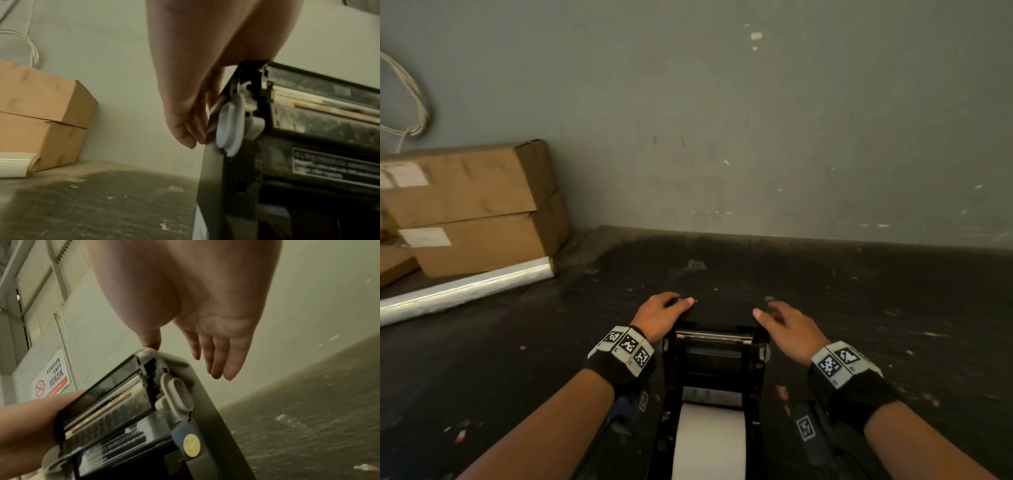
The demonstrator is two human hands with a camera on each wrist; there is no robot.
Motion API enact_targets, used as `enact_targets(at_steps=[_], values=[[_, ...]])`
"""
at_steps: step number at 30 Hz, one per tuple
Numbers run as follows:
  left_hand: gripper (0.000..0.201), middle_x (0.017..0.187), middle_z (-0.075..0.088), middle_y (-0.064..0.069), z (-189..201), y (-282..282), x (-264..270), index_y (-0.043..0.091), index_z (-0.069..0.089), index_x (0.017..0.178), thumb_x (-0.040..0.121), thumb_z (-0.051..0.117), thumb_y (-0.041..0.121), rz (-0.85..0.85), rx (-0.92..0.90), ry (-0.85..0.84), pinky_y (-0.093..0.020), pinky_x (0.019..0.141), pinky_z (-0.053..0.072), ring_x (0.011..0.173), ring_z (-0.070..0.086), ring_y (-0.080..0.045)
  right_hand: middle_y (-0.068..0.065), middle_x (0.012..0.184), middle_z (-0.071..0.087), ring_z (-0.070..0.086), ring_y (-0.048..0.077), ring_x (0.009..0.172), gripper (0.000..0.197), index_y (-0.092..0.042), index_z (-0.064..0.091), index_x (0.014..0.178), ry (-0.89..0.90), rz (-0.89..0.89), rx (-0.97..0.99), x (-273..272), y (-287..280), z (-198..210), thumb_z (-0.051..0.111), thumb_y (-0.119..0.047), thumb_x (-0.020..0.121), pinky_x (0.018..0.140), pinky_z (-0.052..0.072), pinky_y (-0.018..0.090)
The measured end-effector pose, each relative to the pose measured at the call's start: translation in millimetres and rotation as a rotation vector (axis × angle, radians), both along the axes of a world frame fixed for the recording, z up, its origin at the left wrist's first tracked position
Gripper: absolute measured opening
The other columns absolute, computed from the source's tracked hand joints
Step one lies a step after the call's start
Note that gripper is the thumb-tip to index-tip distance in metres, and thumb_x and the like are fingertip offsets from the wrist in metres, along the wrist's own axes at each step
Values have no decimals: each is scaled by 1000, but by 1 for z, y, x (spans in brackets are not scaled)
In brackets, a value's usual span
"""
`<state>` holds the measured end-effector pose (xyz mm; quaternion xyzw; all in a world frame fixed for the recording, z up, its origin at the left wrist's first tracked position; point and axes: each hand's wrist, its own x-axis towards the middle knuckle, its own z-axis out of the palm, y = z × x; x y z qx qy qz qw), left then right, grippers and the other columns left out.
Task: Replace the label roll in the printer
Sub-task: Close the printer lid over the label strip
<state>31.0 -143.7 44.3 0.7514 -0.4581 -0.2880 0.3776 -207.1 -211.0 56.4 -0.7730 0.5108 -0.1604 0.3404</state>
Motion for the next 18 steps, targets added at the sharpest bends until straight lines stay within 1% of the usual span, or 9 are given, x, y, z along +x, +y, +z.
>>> enact_targets(at_steps=[4, 6, 8, 10, 11, 12, 13, 15, 18], values=[[38, 107, 66, 0, 4, -2, -2, 21, 64, 111, 85, 56, 48, -32, -67, 84, -31, 87, 47, 99, 62, -16, 5, 132, 57, 52, 23, 120, 56, -17, 50, 131, -34, -1, -4, 11, -9, 8, 42, -55, 90, 98, 38, 32], [36, 108, 65, -2, 11, -4, -1, 22, 63, 111, 86, 56, 47, -2, -106, 129, -31, 84, 47, 98, 61, -17, 6, 125, 60, 55, 23, 113, 51, -18, 55, 124, -74, -6, 8, 18, -12, 15, 39, -54, 91, 93, 40, 32], [35, 110, 64, -3, 14, 3, -5, 21, 63, 112, 87, 56, 44, 34, -153, 147, -28, 79, 46, 97, 61, -17, 7, 125, 59, 54, 25, 114, 53, -18, 55, 125, -112, -24, 10, 20, -2, 17, 37, -55, 91, 95, 40, 35], [34, 111, 64, -5, 7, 11, -3, 19, 63, 112, 88, 56, 41, 20, -152, 154, -24, 73, 44, 94, 61, -15, 9, 132, 55, 50, 27, 121, 57, -17, 49, 132, -57, -28, -17, 21, 4, 5, 35, -55, 91, 101, 37, 36], [33, 111, 64, -5, -25, 74, -14, 19, 63, 112, 88, 56, 40, -35, -28, 169, -23, 72, 44, 94, 61, -14, 9, 135, 53, 48, 29, 124, 58, -17, 48, 134, -22, -83, 88, 9, 82, -26, 35, -55, 91, 102, 36, 36], [32, 111, 64, -6, -23, 72, -14, 18, 63, 112, 88, 56, 40, -36, -69, 189, -24, 74, 45, 95, 61, -15, 10, 136, 53, 47, 29, 125, 57, -18, 47, 134, -55, -89, 76, 11, 81, -24, 36, -54, 92, 102, 35, 36], [32, 111, 65, -6, -33, 76, -15, 18, 63, 111, 88, 56, 40, -30, -90, 171, -28, 80, 47, 98, 61, -17, 10, 136, 53, 47, 30, 125, 55, -18, 48, 133, -67, -91, 46, 7, 83, -32, 36, -53, 92, 102, 35, 35], [32, 110, 65, -6, -27, 73, -19, 18, 64, 110, 87, 57, 40, 5, -151, 195, -36, 94, 47, 103, 61, -21, 10, 137, 52, 47, 29, 126, 53, -19, 48, 133, -126, -113, 42, 6, 80, -26, 37, -52, 92, 100, 34, 33], [32, 112, 64, -6, -22, 66, -22, 19, 62, 112, 88, 57, 40, 0, -188, 170, -36, 98, 44, 106, 59, -21, 9, 141, 47, 43, 29, 129, 51, -21, 45, 136, -180, -117, 34, 4, 73, -19, 40, -49, 93, 101, 31, 31]])
